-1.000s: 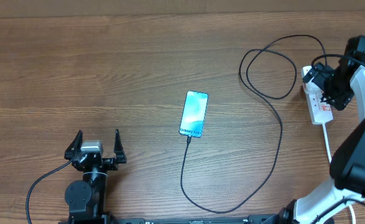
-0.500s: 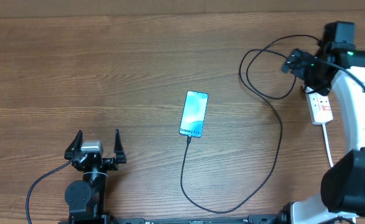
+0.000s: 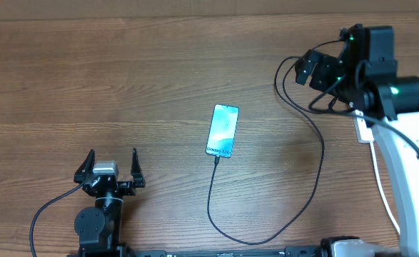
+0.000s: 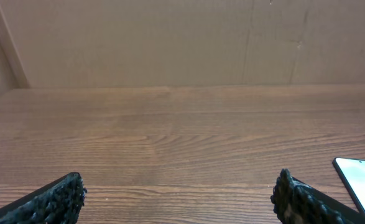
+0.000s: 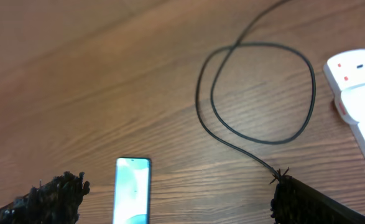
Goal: Plug charger to phone and switch on socket
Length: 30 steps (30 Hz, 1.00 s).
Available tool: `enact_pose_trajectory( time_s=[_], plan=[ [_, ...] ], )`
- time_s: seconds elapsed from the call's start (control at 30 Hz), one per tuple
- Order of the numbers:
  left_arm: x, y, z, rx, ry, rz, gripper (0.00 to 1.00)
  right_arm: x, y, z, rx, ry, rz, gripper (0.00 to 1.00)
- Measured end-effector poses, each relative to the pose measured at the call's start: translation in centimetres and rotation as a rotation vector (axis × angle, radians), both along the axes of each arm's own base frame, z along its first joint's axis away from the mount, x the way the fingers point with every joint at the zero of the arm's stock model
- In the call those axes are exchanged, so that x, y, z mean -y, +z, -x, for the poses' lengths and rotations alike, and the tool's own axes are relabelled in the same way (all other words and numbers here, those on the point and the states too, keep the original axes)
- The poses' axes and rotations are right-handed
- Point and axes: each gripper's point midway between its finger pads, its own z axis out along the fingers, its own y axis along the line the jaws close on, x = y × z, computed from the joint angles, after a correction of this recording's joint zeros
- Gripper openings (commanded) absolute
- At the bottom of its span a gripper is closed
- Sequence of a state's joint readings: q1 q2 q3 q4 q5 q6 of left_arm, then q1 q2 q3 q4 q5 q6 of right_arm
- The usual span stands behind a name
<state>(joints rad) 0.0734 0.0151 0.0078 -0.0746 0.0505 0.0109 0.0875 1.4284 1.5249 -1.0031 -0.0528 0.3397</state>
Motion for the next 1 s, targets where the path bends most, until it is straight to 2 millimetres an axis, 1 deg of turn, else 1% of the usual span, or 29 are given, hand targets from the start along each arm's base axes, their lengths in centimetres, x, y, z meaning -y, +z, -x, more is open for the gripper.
enact_pose_trajectory(
  time_s=[0.1, 0.23, 0.3, 0.47, 0.57, 0.6, 0.63, 0.8, 0.9, 1.0],
  plan=[
    [0.0, 0.0, 0.0, 0.000, 0.000, 0.000, 1.00, 0.1, 2.0, 0.9, 0.056, 0.000, -0.004, 1.00],
    [0.0, 0.0, 0.0, 0.000, 0.000, 0.000, 0.99, 0.2, 3.8, 1.9, 0.108, -0.001, -0.009, 1.00],
    [0.0, 0.0, 0.0, 0.000, 0.000, 0.000, 1.00, 0.2, 4.3, 2.2, 0.121, 0.000, -0.010, 1.00],
    [0.0, 0.0, 0.0, 0.000, 0.000, 0.000, 1.00, 0.2, 4.2, 2.2, 0.119, 0.000, -0.010, 1.00],
    [0.0, 0.0, 0.0, 0.000, 0.000, 0.000, 1.00, 0.2, 3.0, 2.3, 0.093, 0.000, -0.008, 1.00],
    [0.0, 0.0, 0.0, 0.000, 0.000, 0.000, 0.98, 0.2, 2.3, 2.4, 0.076, 0.000, -0.006, 1.00],
    [0.0, 0.0, 0.0, 0.000, 0.000, 0.000, 0.99, 0.2, 1.5, 2.6, 0.056, 0.000, -0.005, 1.00],
    [0.0, 0.0, 0.0, 0.000, 0.000, 0.000, 1.00, 0.3, -2.8, 3.7, -0.054, 0.000, 0.005, 1.00],
    [0.0, 0.0, 0.0, 0.000, 0.000, 0.000, 1.00, 0.4, -4.8, 4.4, -0.104, 0.000, 0.009, 1.00],
    [0.0, 0.0, 0.0, 0.000, 0.000, 0.000, 1.00, 0.4, -6.1, 5.0, -0.141, 0.000, 0.013, 1.00]
  ],
)
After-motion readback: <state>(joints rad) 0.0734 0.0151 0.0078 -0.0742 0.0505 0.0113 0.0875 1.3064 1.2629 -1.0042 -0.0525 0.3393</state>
